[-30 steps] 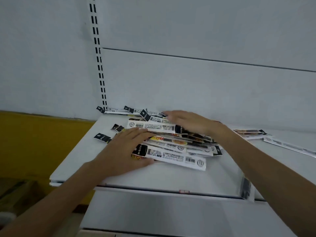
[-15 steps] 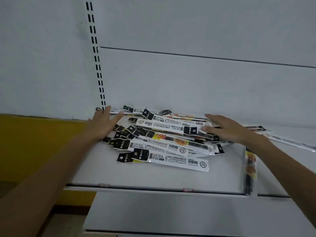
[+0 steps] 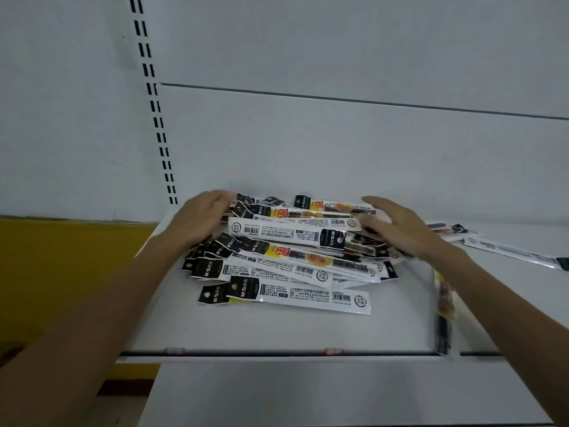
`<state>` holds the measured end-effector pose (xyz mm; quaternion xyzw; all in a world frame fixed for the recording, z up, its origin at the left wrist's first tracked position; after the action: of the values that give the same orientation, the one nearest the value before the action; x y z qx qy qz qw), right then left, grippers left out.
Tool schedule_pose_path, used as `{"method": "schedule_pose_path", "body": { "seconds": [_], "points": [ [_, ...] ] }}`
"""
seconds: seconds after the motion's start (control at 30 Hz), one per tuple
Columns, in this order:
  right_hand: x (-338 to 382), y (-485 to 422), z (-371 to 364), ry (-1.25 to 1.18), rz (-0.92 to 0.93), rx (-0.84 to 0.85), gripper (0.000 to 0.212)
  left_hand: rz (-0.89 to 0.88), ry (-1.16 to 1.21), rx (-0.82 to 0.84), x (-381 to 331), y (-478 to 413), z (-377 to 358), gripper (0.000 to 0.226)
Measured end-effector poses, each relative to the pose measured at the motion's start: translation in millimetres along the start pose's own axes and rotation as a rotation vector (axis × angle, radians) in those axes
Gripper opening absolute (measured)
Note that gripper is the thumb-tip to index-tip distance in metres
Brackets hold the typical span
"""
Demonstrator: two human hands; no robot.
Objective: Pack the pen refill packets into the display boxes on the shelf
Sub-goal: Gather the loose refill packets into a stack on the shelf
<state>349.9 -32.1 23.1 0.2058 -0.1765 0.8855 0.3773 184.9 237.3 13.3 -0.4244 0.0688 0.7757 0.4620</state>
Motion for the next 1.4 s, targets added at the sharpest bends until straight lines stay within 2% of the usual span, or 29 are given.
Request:
{"method": "schedule_pose_path", "body": {
  "seconds": [0.07,0.13,0.17,0.23,0.27,0.33,0.47,0.57,0.67,0.77,0.87,0.97,1.03,1.17,1.27,1.4],
  "points": [
    [-33.3,4.5,31.0,0.044,-0.072,-0.133,0.047,-0.088,-0.119,-0.184,-7.3,1.2,23.1,0.047],
    [-79.9,12.8,57.0,0.207,-0.208,-0.22,0.047,-0.281,-0.267,-0.245,-33.7,15.7,28.0,0.052],
    [-107.0,18.7,65.0,0.312,-0.316,-0.221,0.049,-0.397,-0.305,-0.207,-52.7,26.8,20.3,0.054],
    [-154.1,34.3,68.2,0.466,-0.543,-0.129,0.052,-0.546,-0.312,-0.018,-83.6,50.7,-8.9,0.062],
    [-168.2,41.7,65.3,0.49,-0.618,-0.077,0.052,-0.562,-0.313,0.098,-93.3,61.2,-25.8,0.07],
    [-173.2,48.0,63.6,0.523,-0.652,-0.062,0.048,-0.586,-0.396,0.241,-103.0,77.4,-54.2,0.087],
    [-150.4,41.5,61.4,0.569,-0.527,-0.094,0.049,-0.675,-0.541,0.3,-109.0,97.2,-80.9,0.093],
    [-120.3,39.1,52.1,0.321,-0.32,-0.088,0.049,-0.662,-0.555,0.268,-106.4,98.0,-81.2,0.094],
    [-100.2,44.7,56.6,0.101,-0.174,-0.087,0.032,-0.646,-0.609,0.209,-103.6,94.8,-78.7,0.093],
    [-95.8,43.0,61.2,0.2,-0.062,-0.066,0.055,-0.704,-0.653,0.129,-114.2,99.6,-76.9,0.08],
    [-92.4,27.8,38.9,0.289,-0.019,0.107,0.068,-0.818,-0.541,0.069,-150.3,115.9,-81.2,0.063],
    [-88.6,11.3,14.5,0.333,-0.046,0.258,0.073,-0.859,-0.384,0.147,-186.0,134.2,-109.8,0.052],
    [-92.2,2.2,9.2,0.343,-0.08,0.271,0.069,-0.832,-0.283,0.212,-203.0,141.5,-132.6,0.053],
    [-94.2,-3.2,24.1,0.582,-0.079,0.156,0.052,-0.78,-0.39,0.37,-215.4,151.9,-175.6,0.057],
    [-91.5,4.8,31.2,0.566,-0.044,0.09,0.018,-0.796,-0.329,0.435,-219.6,159.9,-182.2,0.047],
    [-93.8,18.9,37.6,0.462,0.016,-0.018,0.021,-0.715,-0.208,0.574,-214.5,156.8,-185.9,0.03]
  ]
}}
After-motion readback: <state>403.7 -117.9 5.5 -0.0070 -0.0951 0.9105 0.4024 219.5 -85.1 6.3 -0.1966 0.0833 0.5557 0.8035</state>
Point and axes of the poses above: each hand's wrist, its own y-axis away from the middle knuckle, its own z-axis out of the back of the hand, x = y × z, the point moved 10 cm from there along -y, towards the middle knuckle, and after that the axes turned 5 degrees about y, right-handed, at the moved point
